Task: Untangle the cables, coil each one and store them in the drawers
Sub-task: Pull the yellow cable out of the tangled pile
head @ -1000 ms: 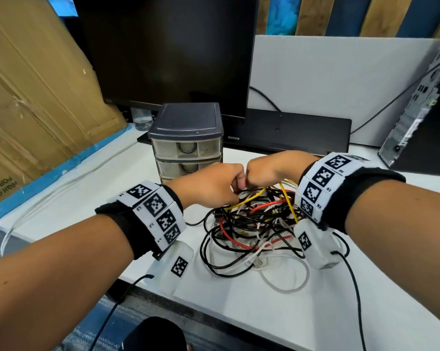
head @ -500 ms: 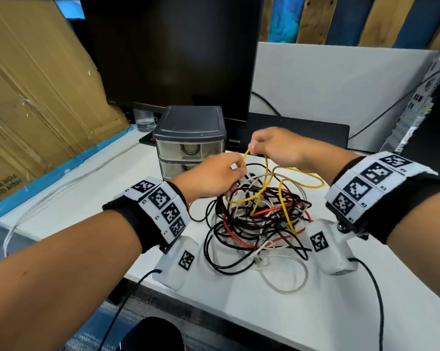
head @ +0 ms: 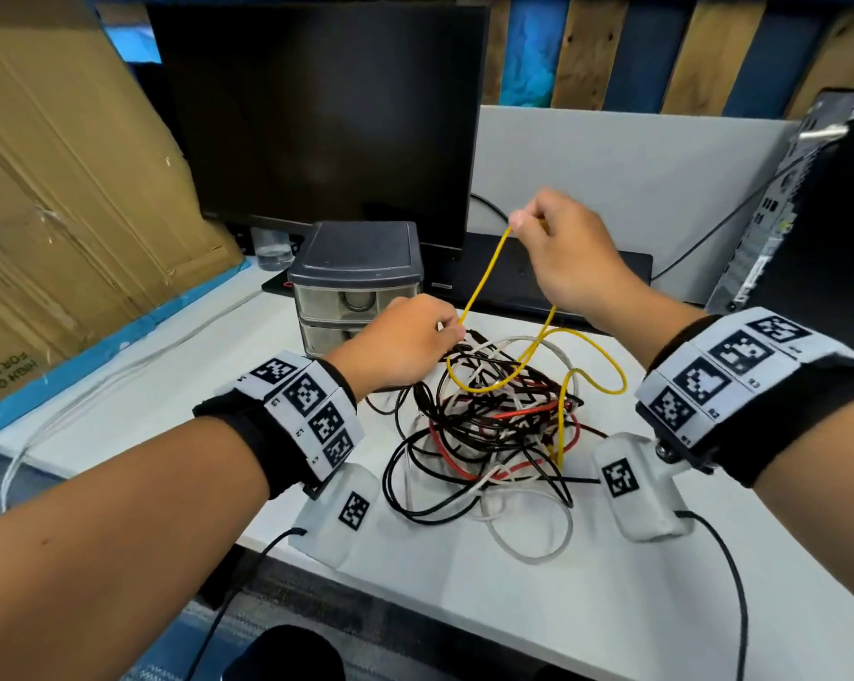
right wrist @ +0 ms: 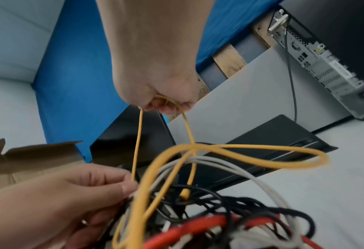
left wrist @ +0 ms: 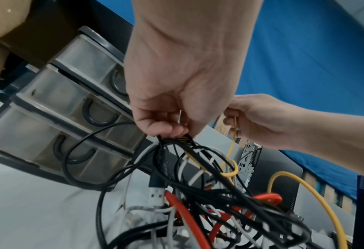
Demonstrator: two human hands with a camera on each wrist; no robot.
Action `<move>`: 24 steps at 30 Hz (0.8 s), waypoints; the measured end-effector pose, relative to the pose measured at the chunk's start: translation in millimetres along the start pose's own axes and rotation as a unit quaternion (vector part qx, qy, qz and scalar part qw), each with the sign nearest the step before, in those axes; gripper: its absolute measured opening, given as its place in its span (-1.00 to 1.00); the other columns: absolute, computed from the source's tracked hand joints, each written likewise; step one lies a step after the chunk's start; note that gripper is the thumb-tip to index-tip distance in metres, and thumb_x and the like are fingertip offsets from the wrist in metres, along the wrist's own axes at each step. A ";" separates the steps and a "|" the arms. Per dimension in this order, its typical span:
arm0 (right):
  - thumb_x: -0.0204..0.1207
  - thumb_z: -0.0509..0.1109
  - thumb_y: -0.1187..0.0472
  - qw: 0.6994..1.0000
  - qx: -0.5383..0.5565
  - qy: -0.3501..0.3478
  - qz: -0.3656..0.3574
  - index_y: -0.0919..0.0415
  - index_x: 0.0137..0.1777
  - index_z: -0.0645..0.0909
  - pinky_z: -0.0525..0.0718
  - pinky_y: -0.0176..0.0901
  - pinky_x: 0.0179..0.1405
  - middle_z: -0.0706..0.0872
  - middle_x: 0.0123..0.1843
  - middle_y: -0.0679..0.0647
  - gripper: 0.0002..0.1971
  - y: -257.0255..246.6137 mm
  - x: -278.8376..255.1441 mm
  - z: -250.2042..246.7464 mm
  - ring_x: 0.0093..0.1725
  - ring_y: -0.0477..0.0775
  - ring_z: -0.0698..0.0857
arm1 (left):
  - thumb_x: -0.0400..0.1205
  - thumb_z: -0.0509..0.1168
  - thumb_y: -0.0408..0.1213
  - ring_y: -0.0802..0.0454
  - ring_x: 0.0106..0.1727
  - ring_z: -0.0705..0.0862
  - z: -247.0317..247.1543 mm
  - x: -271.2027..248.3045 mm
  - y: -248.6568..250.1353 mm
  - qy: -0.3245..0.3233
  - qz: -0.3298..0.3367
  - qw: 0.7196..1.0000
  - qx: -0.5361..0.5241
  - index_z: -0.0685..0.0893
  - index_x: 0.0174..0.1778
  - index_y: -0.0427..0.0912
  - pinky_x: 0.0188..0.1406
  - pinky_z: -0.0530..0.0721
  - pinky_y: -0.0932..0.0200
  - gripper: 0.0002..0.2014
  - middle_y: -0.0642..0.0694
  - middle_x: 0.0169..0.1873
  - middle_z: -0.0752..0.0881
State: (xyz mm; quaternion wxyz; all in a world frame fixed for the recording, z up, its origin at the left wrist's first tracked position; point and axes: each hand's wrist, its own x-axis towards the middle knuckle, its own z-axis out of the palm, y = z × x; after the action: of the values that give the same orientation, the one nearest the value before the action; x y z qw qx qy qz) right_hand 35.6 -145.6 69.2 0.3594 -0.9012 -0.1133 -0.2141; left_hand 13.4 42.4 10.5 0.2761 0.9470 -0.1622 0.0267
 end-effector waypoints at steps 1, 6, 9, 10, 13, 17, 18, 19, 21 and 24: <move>0.81 0.19 0.08 1.000 -0.001 0.016 -0.013 0.19 -0.05 0.49 0.36 -0.30 -0.38 0.49 -0.27 -0.07 -0.77 -3.3 1.6 -3.1 -0.29 -0.13 0.43 | 0.82 0.24 -0.11 0.10 -0.40 0.47 -1.2 0.5 1.6 -0.002 0.002 1.000 0.005 0.70 -0.15 -0.25 -0.40 0.38 0.13 -0.66 -0.08 -0.44 0.56; 0.79 0.23 0.06 0.999 0.010 -0.016 -0.043 0.18 -0.05 0.55 0.41 -0.20 -0.31 0.52 -0.26 -0.05 -0.76 -0.5 2.3 -13.6 -0.27 -0.09 0.45 | 0.82 0.24 -0.12 -0.05 -0.35 0.46 -2.3 0.2 3.0 -0.012 0.011 0.999 0.038 0.52 -0.37 -0.19 -0.37 0.39 0.09 -0.58 -0.11 -0.41 0.54; 0.78 0.26 0.03 0.997 -0.014 -0.041 -0.057 0.21 -0.03 0.59 0.45 -0.15 -0.24 0.53 -0.26 -0.03 -0.74 2.2 1.8 -21.5 -0.26 -0.07 0.46 | 0.83 0.23 -0.13 -0.04 -0.37 0.45 -1.3 -3.9 0.9 -0.014 0.003 0.999 0.031 0.51 -0.38 -0.16 -0.37 0.40 0.09 -0.58 -0.09 -0.43 0.51; 0.77 0.27 0.02 0.997 -0.018 -0.046 -0.063 0.19 -0.04 0.59 0.46 -0.14 -0.23 0.55 -0.25 -0.03 -0.74 1.9 1.9 -24.2 -0.25 -0.08 0.47 | 0.83 0.23 -0.13 -0.01 -0.39 0.45 -1.2 -4.9 0.9 -0.012 0.003 0.999 0.031 0.51 -0.38 -0.15 -0.38 0.40 0.10 -0.58 -0.07 -0.44 0.51; 0.76 0.31 0.03 0.994 -0.024 -0.058 -0.090 0.12 -0.06 0.59 0.48 -0.11 -0.21 0.58 -0.23 -0.03 -0.79 -2.8 2.9 -28.6 -0.24 -0.06 0.50 | 0.82 0.24 -0.15 0.05 -0.41 0.44 -2.1 -5.8 1.3 -0.012 0.010 0.999 0.028 0.59 -0.33 -0.22 -0.41 0.39 0.12 -0.61 -0.04 -0.45 0.51; 0.76 0.30 0.01 0.992 -0.041 -0.055 -0.111 -0.03 -0.07 0.57 0.58 0.16 0.03 0.62 -0.20 -0.10 -0.84 -7.9 4.2 -31.1 -0.10 0.05 0.55 | 0.82 0.25 -0.15 0.03 -0.36 0.51 -5.3 -7.1 4.0 -0.015 0.014 0.999 0.026 0.71 -0.17 -0.32 -0.39 0.43 0.17 -0.65 -0.03 -0.43 0.56; 0.76 0.29 -0.01 0.991 -0.050 -0.053 -0.110 -0.06 -0.06 0.57 0.60 0.26 0.12 0.62 -0.16 -0.11 -0.85 -8.5 4.2 -30.6 -0.03 0.08 0.56 | 0.82 0.25 -0.14 0.02 -0.32 0.55 -5.8 -7.3 4.9 -0.019 0.013 0.999 0.031 0.73 -0.12 -0.30 -0.38 0.45 0.19 -0.67 -0.02 -0.40 0.59; 0.76 0.27 -0.02 0.991 -0.063 -0.059 -0.105 -0.09 -0.02 0.58 0.58 0.33 0.21 0.64 -0.08 -0.10 -0.87 -9.3 3.9 -29.7 0.06 0.12 0.57 | 0.82 0.25 -0.13 -0.02 -0.26 0.61 -6.3 -7.5 5.6 -0.021 0.012 0.999 0.034 0.74 -0.02 -0.26 -0.35 0.49 0.18 -0.71 -0.02 -0.36 0.63; 0.76 0.25 -0.05 0.987 -0.111 -0.087 -0.070 -0.17 0.19 0.60 0.42 0.33 0.41 0.62 0.23 -0.03 -0.87 -9.5 1.1 -26.0 0.35 0.18 0.51 | 0.80 0.27 -0.13 -0.15 -0.19 0.74 -5.9 -9.8 6.6 -0.024 -0.003 1.000 0.014 0.65 0.25 -0.12 -0.26 0.64 0.01 -0.80 -0.07 -0.25 0.71; 0.73 0.29 -0.03 0.975 -0.177 -0.129 -0.030 -0.25 0.49 0.44 0.26 0.23 0.40 0.42 0.50 0.01 -0.65 -6.3 -9.4 -15.9 0.56 0.17 0.32 | 0.72 0.32 -0.26 -0.12 -0.25 0.77 -7.6 -14.5 6.3 -0.038 -0.020 0.998 -0.038 0.47 0.36 0.04 -0.13 0.76 -0.13 -0.69 -0.12 -0.18 0.76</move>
State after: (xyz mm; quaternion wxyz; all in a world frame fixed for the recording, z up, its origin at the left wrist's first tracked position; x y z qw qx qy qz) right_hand 20.2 -152.7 78.9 0.1700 -0.9668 -0.1456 -0.1231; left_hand -2.1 45.7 18.0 0.3057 0.9392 -0.1549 -0.0210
